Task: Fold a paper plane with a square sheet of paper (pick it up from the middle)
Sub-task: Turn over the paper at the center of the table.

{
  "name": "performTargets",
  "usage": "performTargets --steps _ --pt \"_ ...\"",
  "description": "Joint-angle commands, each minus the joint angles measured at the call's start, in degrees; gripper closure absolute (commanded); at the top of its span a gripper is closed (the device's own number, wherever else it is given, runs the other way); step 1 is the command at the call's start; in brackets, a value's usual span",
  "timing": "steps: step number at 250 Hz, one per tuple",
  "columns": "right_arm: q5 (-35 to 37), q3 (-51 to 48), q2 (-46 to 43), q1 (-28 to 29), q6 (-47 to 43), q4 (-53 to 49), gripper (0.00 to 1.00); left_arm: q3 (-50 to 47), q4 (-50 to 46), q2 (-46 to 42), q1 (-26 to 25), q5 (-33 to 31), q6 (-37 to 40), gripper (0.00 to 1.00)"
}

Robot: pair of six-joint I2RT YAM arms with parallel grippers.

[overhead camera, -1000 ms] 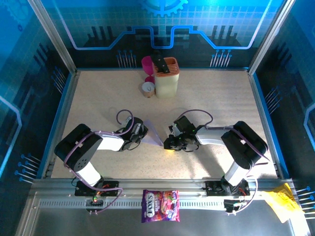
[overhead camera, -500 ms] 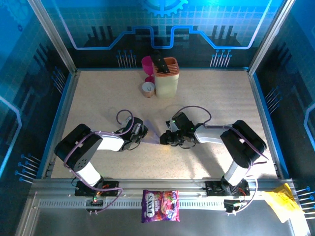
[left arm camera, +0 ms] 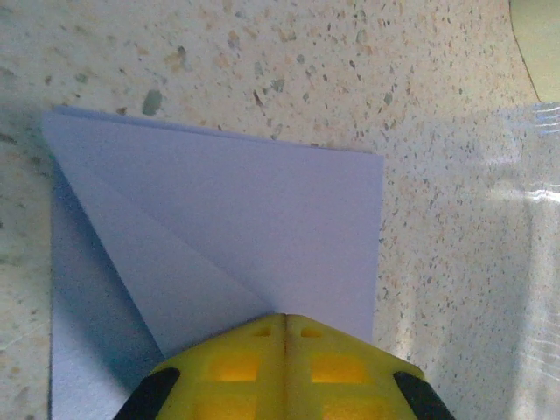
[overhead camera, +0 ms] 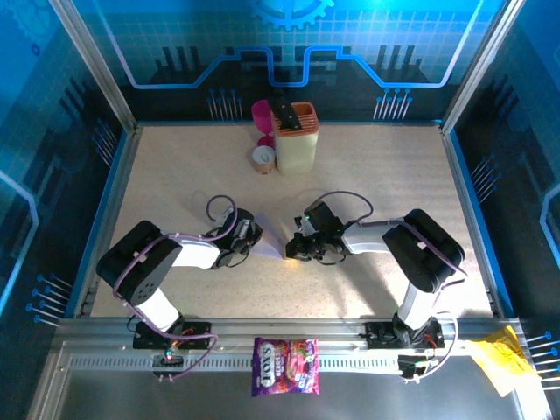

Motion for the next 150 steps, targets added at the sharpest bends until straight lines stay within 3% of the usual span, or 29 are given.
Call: performTargets --steps 1,22,61,104,150 --pt "-1.0 -1.4 -3.9 -1.6 0.4 1.2 1.0 -3.2 -9.1 -2.0 1.9 0.3 3.3 1.0" --pt "0.7 -1.9 -9.6 -3.1 -1.7 -3.9 1.0 -3.6 -9.6 -7.3 4.0 1.6 5.3 0.98" --pt "11.8 2.6 -23.2 -4.9 -11.0 -26.0 1.0 -3.3 -17.3 -19.6 8.6 2.7 10.0 0.79" --pt "35.5 12.0 -31.8 -4.2 -20.3 -51.7 1.0 -4.3 -25.7 -31.5 13.7 4.0 13.5 0.53" --pt "61.7 21.6 -28.3 -1.5 -23.4 -68.3 1.0 -6.1 -27.9 -36.3 15.8 7.6 14.1 0.35"
